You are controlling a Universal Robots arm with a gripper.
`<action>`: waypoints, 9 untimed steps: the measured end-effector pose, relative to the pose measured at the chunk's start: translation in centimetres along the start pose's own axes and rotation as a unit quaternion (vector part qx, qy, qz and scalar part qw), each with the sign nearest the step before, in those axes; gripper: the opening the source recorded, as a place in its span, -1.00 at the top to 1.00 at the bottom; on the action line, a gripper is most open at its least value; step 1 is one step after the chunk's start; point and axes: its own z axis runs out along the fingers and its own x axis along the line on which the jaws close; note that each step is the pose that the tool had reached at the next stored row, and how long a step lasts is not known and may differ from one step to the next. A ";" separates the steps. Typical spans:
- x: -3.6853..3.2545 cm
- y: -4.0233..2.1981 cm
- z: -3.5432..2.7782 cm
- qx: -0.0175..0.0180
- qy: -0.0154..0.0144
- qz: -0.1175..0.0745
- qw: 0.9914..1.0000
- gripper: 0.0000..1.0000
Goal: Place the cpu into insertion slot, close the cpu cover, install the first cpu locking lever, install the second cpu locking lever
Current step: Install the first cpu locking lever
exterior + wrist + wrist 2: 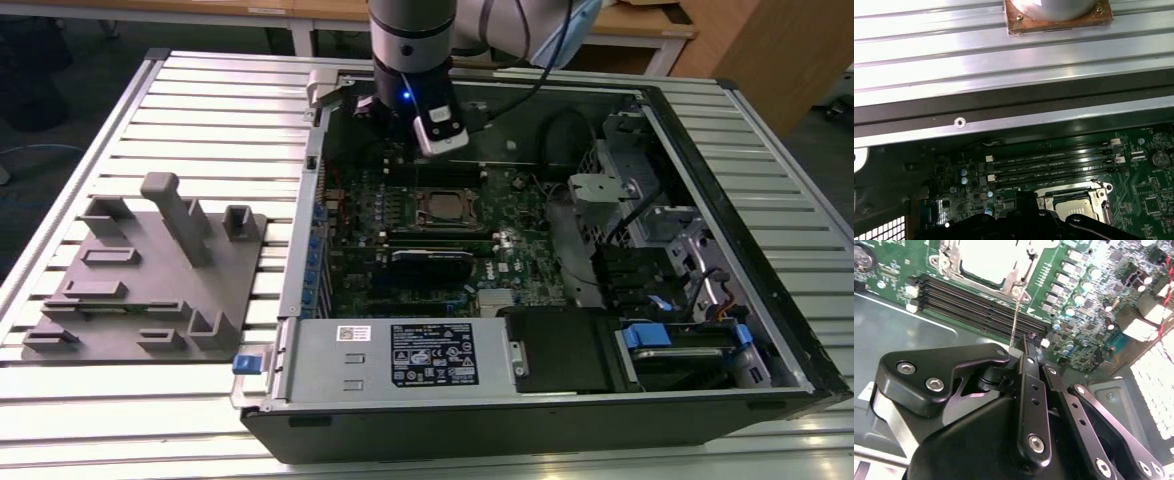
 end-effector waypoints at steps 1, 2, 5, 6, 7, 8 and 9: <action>-0.16 0.02 0.01 0.000 0.000 0.000 1.000 0.79; -0.32 0.05 0.02 0.000 0.000 0.000 1.000 0.79; -0.79 0.11 0.05 0.000 0.000 0.000 1.000 0.79; -0.93 0.13 0.06 0.000 0.000 0.000 1.000 0.79; -1.06 0.15 0.07 0.000 0.000 0.000 1.000 0.79; -1.13 0.16 0.07 0.000 0.000 0.000 1.000 0.79; -1.13 0.16 0.07 0.000 0.000 0.000 1.000 0.79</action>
